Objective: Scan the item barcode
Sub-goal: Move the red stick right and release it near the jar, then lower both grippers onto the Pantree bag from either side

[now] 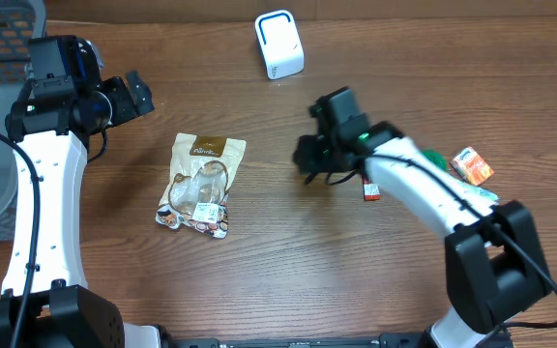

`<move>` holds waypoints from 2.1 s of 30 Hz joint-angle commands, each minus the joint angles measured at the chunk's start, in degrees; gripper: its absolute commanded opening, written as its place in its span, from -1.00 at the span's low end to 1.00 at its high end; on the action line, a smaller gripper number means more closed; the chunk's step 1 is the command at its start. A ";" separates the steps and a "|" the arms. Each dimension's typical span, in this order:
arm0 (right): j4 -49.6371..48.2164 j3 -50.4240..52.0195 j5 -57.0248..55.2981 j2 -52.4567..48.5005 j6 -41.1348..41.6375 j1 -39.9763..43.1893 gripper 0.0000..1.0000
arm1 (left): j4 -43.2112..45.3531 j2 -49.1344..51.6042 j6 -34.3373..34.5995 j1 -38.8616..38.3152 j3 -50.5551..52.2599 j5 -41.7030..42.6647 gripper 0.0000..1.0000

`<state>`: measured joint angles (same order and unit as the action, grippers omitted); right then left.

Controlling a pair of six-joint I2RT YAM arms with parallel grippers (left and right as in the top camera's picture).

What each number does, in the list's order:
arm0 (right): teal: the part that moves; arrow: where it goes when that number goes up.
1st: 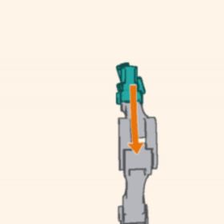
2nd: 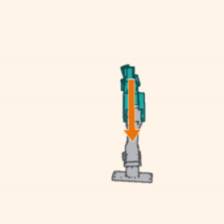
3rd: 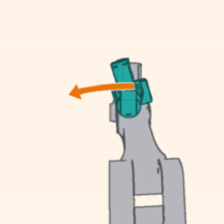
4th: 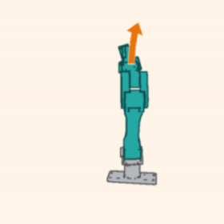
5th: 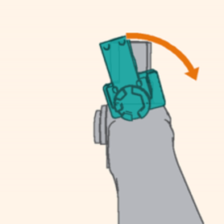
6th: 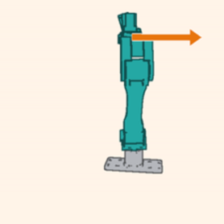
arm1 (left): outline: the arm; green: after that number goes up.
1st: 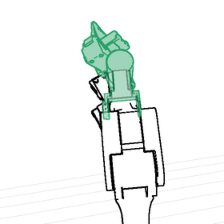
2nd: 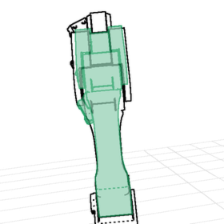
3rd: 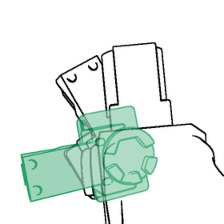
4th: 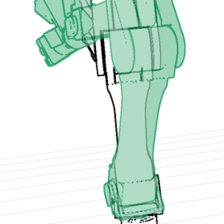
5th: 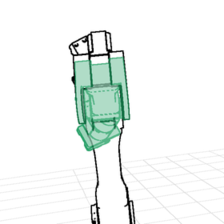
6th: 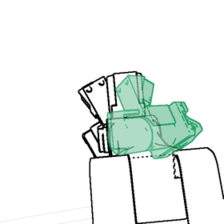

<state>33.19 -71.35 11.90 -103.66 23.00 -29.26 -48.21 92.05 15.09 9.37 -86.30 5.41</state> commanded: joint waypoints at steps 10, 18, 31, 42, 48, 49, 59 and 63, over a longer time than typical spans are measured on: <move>-0.70 0.79 -3.26 -0.07 5.99 -3.17 -0.11 | 1.53 -0.55 2.32 -0.52 -1.11 0.85 0.99; 3.04 0.79 -2.84 -0.07 7.21 0.94 -0.09 | -1.22 -0.55 2.32 -0.50 -1.11 5.99 0.99; 4.85 0.79 -2.84 -0.07 7.19 3.89 -0.03 | -9.88 7.32 2.05 -11.50 0.44 -2.43 1.00; 5.11 0.81 -2.84 -0.07 7.19 3.87 -0.04 | -7.34 17.81 3.37 -13.00 0.44 -11.82 -0.90; 5.18 0.81 -2.82 -0.07 7.17 3.89 -0.04 | -5.09 23.76 3.37 -13.05 0.44 -14.97 -0.81; 5.29 0.81 -2.84 -0.07 7.17 3.89 -0.04 | -4.94 24.39 3.39 -13.07 0.44 -14.86 -0.78; 6.43 0.81 -2.86 -0.07 7.17 3.89 -0.05 | -3.98 26.23 -2.45 -14.73 0.37 8.11 -0.91; 7.37 0.79 -3.06 -0.07 6.56 4.13 -0.03 | -3.78 26.25 -5.51 -16.65 0.37 14.91 -0.86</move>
<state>40.25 -71.07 9.58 -103.68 29.98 -25.28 -52.23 117.78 13.80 -5.48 -86.11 10.41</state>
